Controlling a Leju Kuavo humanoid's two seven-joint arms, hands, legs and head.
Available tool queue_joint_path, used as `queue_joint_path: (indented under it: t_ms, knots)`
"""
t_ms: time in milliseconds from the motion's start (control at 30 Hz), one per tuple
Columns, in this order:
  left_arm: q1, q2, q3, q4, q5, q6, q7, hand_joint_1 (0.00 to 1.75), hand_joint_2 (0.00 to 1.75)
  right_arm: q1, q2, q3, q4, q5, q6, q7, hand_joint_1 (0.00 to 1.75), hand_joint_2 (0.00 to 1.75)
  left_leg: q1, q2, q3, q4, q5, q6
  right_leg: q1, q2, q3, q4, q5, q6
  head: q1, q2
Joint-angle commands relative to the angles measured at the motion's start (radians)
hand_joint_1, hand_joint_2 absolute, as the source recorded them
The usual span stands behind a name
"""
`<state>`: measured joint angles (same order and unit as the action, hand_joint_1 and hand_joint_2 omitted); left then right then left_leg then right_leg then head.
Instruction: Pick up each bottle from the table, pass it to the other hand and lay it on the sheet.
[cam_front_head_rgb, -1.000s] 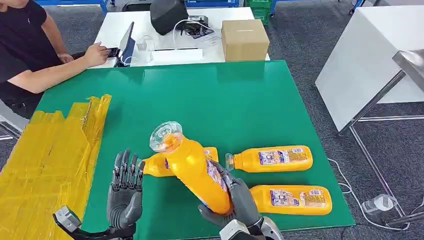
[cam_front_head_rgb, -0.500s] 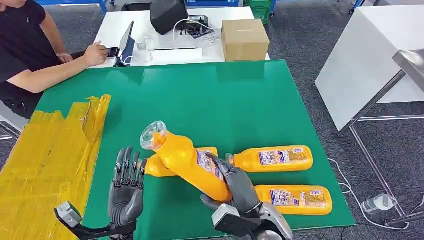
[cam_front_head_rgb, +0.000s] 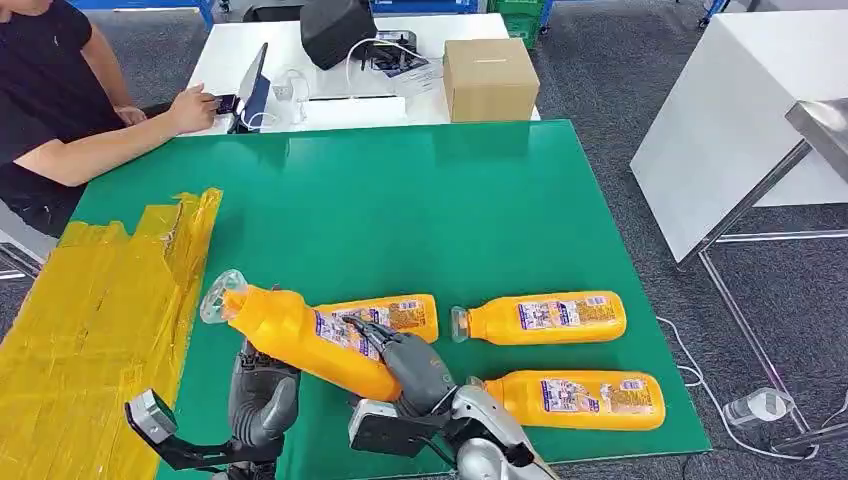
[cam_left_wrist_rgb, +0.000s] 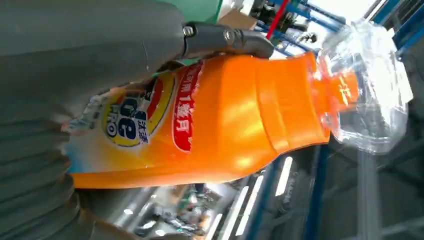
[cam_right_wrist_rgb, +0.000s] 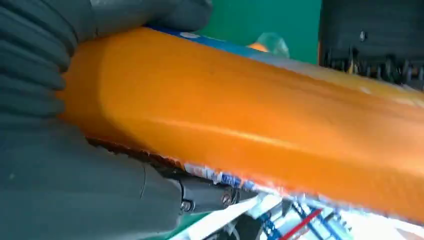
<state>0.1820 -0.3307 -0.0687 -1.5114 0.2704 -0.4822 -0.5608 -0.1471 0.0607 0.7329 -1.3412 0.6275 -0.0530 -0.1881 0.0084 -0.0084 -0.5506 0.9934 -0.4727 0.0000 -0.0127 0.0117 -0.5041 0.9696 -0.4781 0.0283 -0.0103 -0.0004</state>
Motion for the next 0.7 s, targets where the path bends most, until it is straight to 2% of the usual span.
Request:
queue_joint_path:
  t_ms: [33,133,333,600,633,667,700]
  knots:
    - [-0.042,0.075,-0.057,0.105,-0.050,0.012,-0.009,0.00,1.75,-0.121,0.033,0.141,0.152,-0.003,0.013,0.010,1.75,1.75,0.000,0.002,0.002,-0.001,0.000,0.000,0.000,0.001,0.001,-0.001,0.001,-0.001,0.000,0.000]
    - [-0.042,0.078,-0.059,0.106,-0.058,0.013,-0.013,0.00,1.75,-0.124,0.026,0.154,0.146,-0.003,0.015,0.010,1.75,1.75,0.000,0.003,0.003,-0.002,0.000,0.000,0.000,0.001,0.002,-0.001,0.001,-0.001,0.000,0.000]
    - [-0.062,0.099,-0.077,0.153,-0.174,0.081,-0.033,0.00,1.75,-0.168,0.030,0.265,0.138,-0.001,0.033,0.007,1.75,1.75,0.000,0.002,0.003,-0.002,0.000,0.000,0.000,0.001,0.002,-0.001,0.000,-0.001,0.000,0.000]
    - [-0.069,0.094,-0.075,0.154,-0.184,0.100,-0.034,0.00,1.75,-0.185,0.033,0.275,0.163,-0.006,0.046,-0.001,1.75,1.75,0.000,0.001,0.002,-0.001,0.000,0.000,0.001,-0.001,0.002,-0.002,0.001,-0.001,0.000,0.000]
    - [-0.070,0.092,-0.072,0.153,-0.189,0.111,-0.032,0.16,1.75,-0.185,0.035,0.278,0.167,-0.007,0.047,-0.001,1.75,1.75,0.001,0.001,0.001,-0.001,0.000,0.000,0.001,-0.001,0.001,-0.001,0.000,-0.001,0.000,0.000]
    - [-0.070,0.087,-0.066,0.151,-0.188,0.121,-0.029,1.48,1.75,-0.184,0.037,0.281,0.174,-0.003,0.047,0.000,1.75,1.75,0.001,0.001,0.002,-0.001,0.000,0.000,0.001,-0.001,0.002,-0.002,0.001,-0.001,0.000,0.000]
    - [-0.070,0.086,-0.064,0.149,-0.187,0.120,-0.029,1.75,1.75,-0.184,0.037,0.284,0.179,-0.002,0.046,0.000,1.75,1.75,0.000,0.000,0.002,-0.001,0.000,0.000,0.000,-0.001,0.002,-0.001,0.000,-0.001,0.000,0.000]
